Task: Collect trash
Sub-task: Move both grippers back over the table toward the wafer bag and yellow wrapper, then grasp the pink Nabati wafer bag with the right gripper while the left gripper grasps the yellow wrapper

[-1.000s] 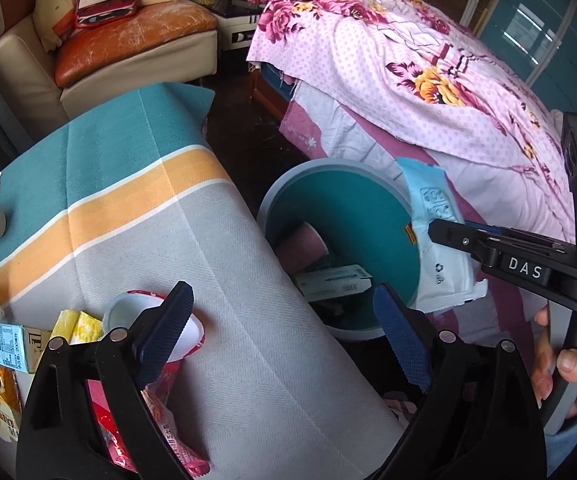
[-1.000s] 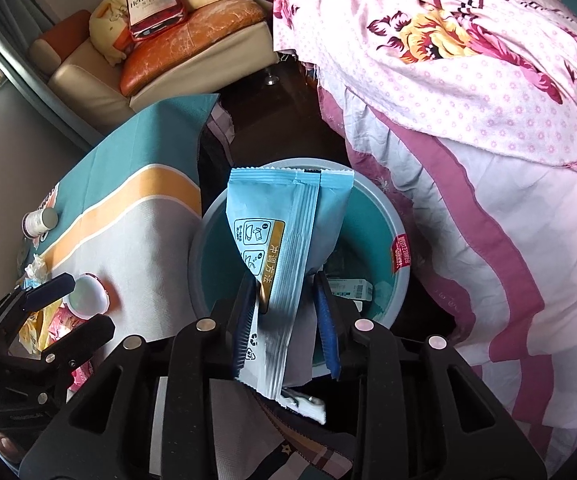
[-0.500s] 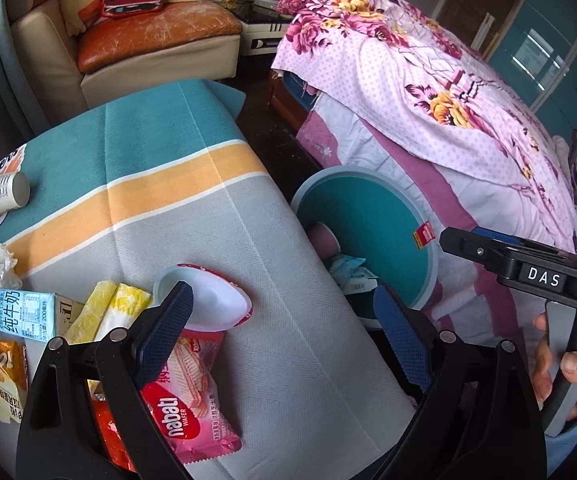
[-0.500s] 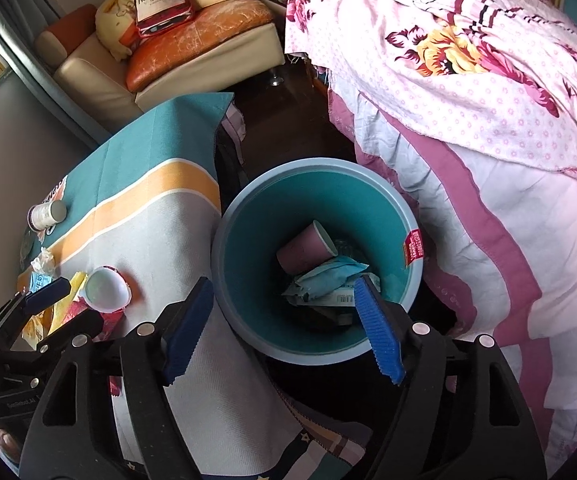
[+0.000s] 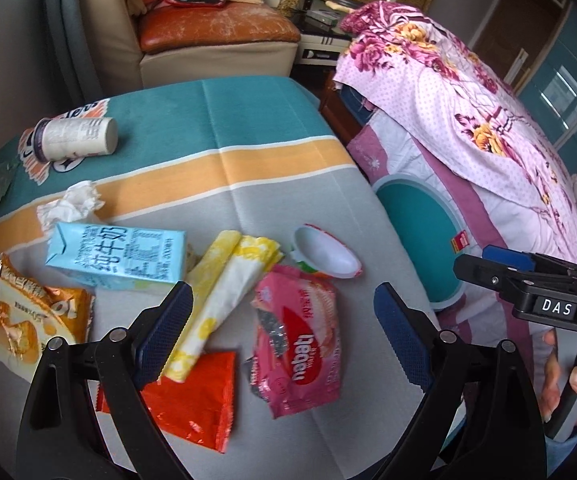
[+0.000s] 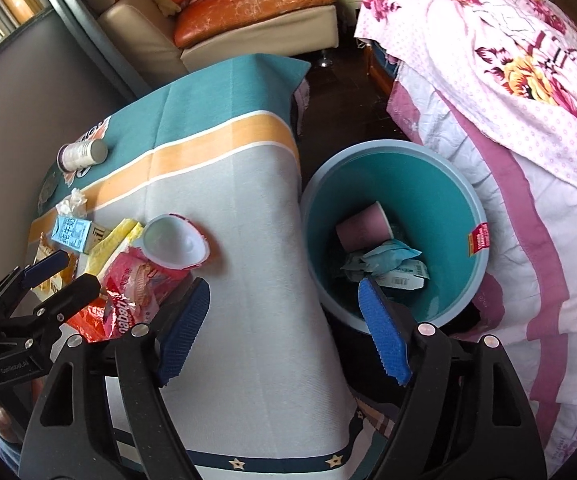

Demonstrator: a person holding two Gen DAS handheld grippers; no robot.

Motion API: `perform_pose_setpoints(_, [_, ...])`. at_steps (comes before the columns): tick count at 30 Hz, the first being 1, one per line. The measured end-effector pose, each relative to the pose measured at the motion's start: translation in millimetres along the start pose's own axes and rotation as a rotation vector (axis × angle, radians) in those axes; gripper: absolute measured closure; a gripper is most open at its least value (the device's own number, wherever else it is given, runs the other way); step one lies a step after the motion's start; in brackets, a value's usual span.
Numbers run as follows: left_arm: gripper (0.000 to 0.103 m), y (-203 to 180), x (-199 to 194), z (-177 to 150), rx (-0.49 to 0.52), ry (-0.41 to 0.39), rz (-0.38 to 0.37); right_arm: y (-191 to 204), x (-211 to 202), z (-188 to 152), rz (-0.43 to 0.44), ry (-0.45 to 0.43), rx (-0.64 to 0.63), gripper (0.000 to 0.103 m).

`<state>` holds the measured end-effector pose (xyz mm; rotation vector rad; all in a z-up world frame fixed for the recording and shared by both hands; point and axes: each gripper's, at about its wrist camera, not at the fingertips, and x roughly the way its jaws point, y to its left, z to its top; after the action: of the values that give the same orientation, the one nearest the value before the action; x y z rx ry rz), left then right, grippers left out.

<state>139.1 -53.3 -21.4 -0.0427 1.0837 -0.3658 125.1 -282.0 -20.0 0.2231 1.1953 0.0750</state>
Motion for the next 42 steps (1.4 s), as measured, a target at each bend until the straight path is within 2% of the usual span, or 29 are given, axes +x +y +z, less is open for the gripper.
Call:
perform_pose_setpoints(11, [0.011,83.0,-19.2,-27.2,-0.152,-0.006,0.011,80.5,35.9,-13.4,0.050,0.101,-0.117,0.029])
perform_pose_setpoints(17, [0.011,109.2,-22.5,-37.4,-0.180,-0.007,0.027,100.4,61.0,-15.8,0.062,0.158,-0.127,0.029])
perform_pose_setpoints(25, [0.011,126.1,-17.6,-43.5,-0.197,0.009,0.036,112.8,84.2,-21.9,0.109,0.217,-0.103,0.029])
perform_pose_setpoints(26, [0.011,127.1,-17.3,-44.0,-0.197,0.009,0.036,114.2,85.0,-23.8,0.117,0.221,-0.104,0.033])
perform_pose_setpoints(28, [0.011,127.8,-17.7,-44.9,-0.196,0.008,0.039,117.8,85.2,-26.9,0.132,0.227,-0.114,0.055])
perform_pose_setpoints(29, [0.011,127.4,-17.5,-45.0,-0.196,0.008,0.040,118.8,86.0,-28.0,0.140,0.236,-0.116,0.071])
perform_pose_setpoints(30, [0.011,126.7,-17.4,-45.0,-0.195,0.009,0.040,120.0,86.3,-29.2,0.145,0.244,-0.120,0.082])
perform_pose_setpoints(32, [0.011,125.1,-17.2,-45.4,-0.188,0.009,0.041,123.4,82.7,-31.6,0.158,0.244,-0.137,0.087])
perform_pose_setpoints(37, [0.011,118.2,-15.6,-43.8,-0.169,0.012,0.047,131.9,59.9,-31.2,0.172,0.197,-0.187,0.088])
perform_pose_setpoints(42, [0.011,106.9,-13.1,-38.5,-0.140,0.013,0.045,114.8,30.5,-12.6,0.142,0.099,-0.169,0.088])
